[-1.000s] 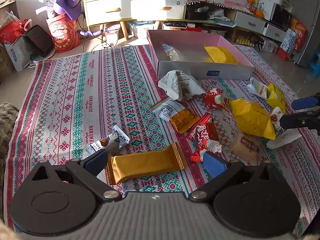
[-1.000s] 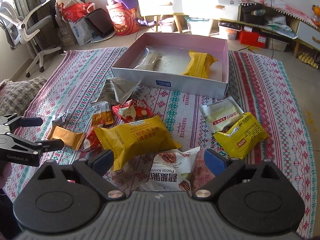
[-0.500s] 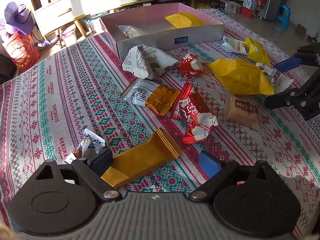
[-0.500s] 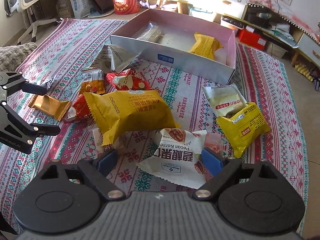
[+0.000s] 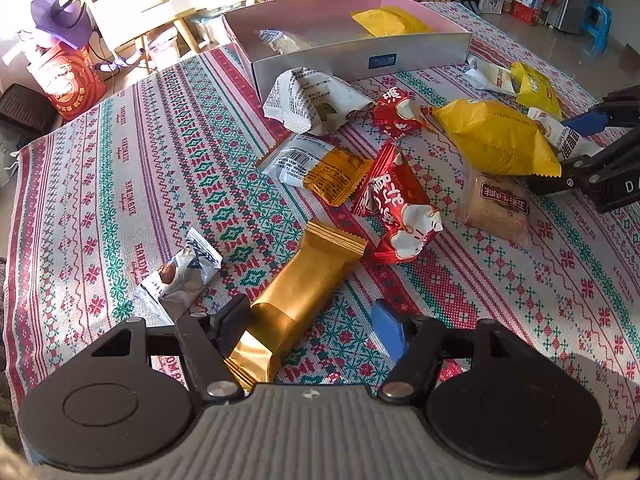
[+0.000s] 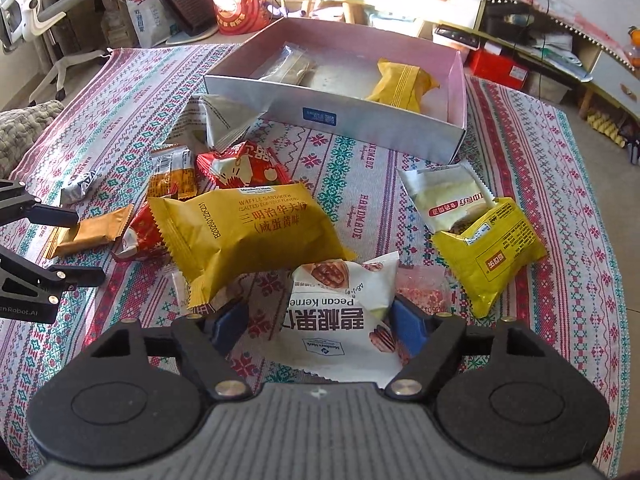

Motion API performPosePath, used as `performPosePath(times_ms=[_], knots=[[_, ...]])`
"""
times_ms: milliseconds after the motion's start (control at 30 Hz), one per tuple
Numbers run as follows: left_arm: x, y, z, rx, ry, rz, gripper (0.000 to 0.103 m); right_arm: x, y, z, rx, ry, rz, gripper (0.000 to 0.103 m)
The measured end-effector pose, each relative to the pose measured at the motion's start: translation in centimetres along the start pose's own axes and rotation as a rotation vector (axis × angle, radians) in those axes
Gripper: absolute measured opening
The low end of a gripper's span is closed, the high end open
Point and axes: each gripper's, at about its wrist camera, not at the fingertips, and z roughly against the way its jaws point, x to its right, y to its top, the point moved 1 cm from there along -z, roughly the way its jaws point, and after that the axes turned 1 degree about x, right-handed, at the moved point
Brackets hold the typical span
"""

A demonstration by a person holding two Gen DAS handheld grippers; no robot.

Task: Organize snacks
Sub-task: 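Grasp the gold bar wrapper with the left tool while the right tool grasps the white pecan packet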

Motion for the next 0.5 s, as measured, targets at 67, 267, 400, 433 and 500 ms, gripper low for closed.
performPosePath(times_ms=[67,267,400,433,500], knots=[[0.1,0.2,0.1,-0.003,-0.004,0.033,0.063,0.2,0.1,-0.2,0.006,-0.001,-0.008,0.072],[0.2,0.2,0.5,-0.002,-0.024,0.118,0.039,0.6,0.0,-1.1,-0.030,0.023,-0.042,0.051],[0.2,0.2,0.6,0.000,-0.021,0.147,0.035,0.6,-0.1,-1.1,-0.029,0.032,-0.048,0.047],[0.2,0.2,0.7,0.000,-0.021,0.152,0.035,0.7,-0.1,-1.1,-0.026,0.036,-0.051,0.046],[0.0,0.3,0.6,0.000,-0.024,0.164,0.035,0.7,0.0,-0.9,-0.023,0.044,-0.058,0.045]])
